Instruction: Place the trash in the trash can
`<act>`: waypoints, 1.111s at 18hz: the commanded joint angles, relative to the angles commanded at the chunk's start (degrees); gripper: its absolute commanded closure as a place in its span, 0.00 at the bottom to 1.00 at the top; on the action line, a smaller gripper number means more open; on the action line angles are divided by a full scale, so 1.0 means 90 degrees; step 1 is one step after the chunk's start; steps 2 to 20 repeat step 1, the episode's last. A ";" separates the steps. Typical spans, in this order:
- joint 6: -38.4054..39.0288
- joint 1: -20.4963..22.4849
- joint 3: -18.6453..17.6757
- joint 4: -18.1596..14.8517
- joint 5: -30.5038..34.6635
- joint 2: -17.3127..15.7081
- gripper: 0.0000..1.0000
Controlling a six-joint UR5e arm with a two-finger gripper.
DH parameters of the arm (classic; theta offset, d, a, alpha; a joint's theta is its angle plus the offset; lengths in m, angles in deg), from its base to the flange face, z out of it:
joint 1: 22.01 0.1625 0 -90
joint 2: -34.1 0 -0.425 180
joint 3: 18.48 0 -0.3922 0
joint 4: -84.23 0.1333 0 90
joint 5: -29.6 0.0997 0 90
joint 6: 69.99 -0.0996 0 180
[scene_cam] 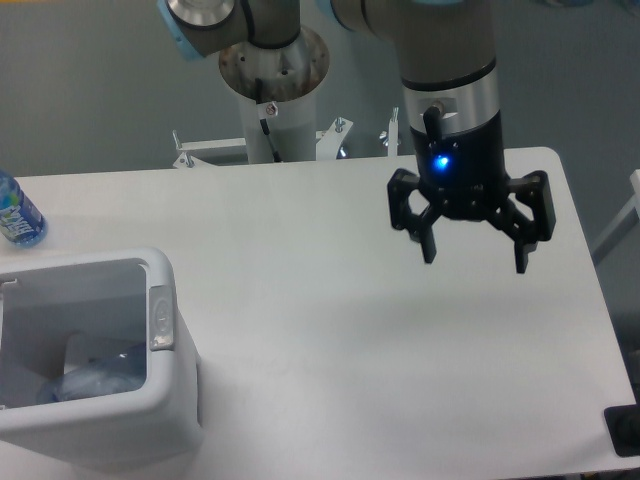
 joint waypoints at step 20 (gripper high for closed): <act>0.0000 0.0000 0.0000 0.0000 -0.0010 -0.0010 0.00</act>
